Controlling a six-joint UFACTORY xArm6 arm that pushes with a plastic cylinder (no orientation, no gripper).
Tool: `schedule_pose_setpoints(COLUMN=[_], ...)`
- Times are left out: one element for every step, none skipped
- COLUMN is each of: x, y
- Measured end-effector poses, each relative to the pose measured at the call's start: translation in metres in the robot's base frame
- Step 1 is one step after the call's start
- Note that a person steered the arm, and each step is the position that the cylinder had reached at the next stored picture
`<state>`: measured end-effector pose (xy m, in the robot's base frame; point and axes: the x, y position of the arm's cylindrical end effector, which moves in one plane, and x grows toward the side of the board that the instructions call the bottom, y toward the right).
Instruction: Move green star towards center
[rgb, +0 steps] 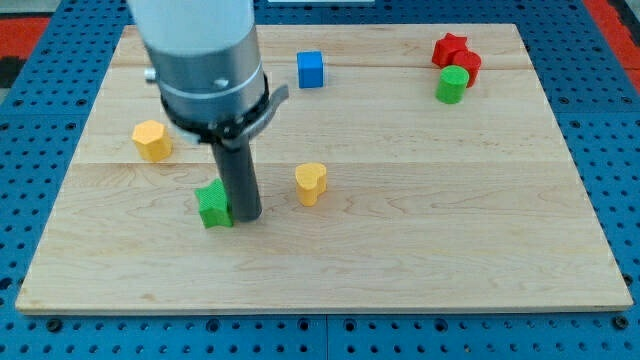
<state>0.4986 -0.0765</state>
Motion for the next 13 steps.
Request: schedule_pose_setpoints(x=[0.009, 0.053, 0.054, 0.040, 0.008, -0.022, -0.049, -0.064, -0.070, -0.076, -0.090, -0.101, -0.109], y=[0.005, 0.005, -0.057, -0.057, -0.034, -0.020, -0.004, -0.010, -0.038, -0.064, -0.035, 0.008, 0.023])
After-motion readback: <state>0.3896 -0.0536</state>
